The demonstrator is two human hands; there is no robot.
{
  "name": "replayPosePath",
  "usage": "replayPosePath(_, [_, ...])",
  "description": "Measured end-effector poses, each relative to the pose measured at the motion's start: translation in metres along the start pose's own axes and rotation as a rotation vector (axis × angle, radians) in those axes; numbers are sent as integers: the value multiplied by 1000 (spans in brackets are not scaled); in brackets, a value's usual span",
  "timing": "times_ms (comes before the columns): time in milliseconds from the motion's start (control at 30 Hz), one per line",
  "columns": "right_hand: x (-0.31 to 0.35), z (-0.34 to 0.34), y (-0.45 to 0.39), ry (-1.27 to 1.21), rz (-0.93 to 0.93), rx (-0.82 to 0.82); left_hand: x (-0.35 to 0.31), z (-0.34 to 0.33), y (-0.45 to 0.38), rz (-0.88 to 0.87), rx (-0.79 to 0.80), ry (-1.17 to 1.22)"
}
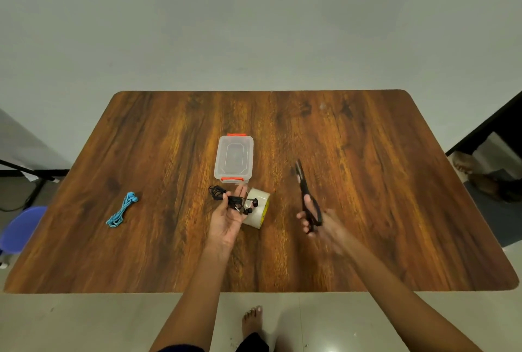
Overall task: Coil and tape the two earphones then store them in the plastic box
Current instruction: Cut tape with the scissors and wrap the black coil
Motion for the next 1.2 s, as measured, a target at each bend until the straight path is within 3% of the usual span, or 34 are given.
replayPosePath(100, [-5, 22, -26, 395, 3, -335, 1, 2, -1, 8, 10, -4])
replayPosePath(300, [-9, 29, -54, 848, 93, -555, -1, 2, -1, 24, 23, -58])
replayPosePath(433, [-12, 22, -62, 826, 128, -559, -4, 2, -2, 31, 27, -74])
replayPosePath(500, [-12, 13, -58, 795, 230, -560, -4, 3, -2, 32, 22, -68])
replayPosePath(600, [-12, -21, -49, 727, 431, -352, -4, 5, -3, 31, 32, -55])
replayPosePath(700, [-19, -63, -48, 592, 344, -104, -3, 3, -3, 41, 73, -42])
replayPosePath(833, [-27, -86, -55, 476, 331, -141, -8, 3, -2, 38, 73, -36])
replayPosePath(933, [-22, -84, -58, 605, 378, -216, -15, 2, -1, 42, 74, -58])
replayPosePath(1100, [1, -68, -61, 1127, 498, -398, -30, -1, -2, -2, 103, -19])
replayPosePath(1200, [13, -59, -68, 1347, 479, -443, -41, -10, 0, 10, 141, -37])
Point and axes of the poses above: each hand's wrist, its own y-axis away from the middle knuckle, its own z-axis out of the back of the hand, x = y × z, the point moved 1 cm from there along -y, towards the middle knuckle
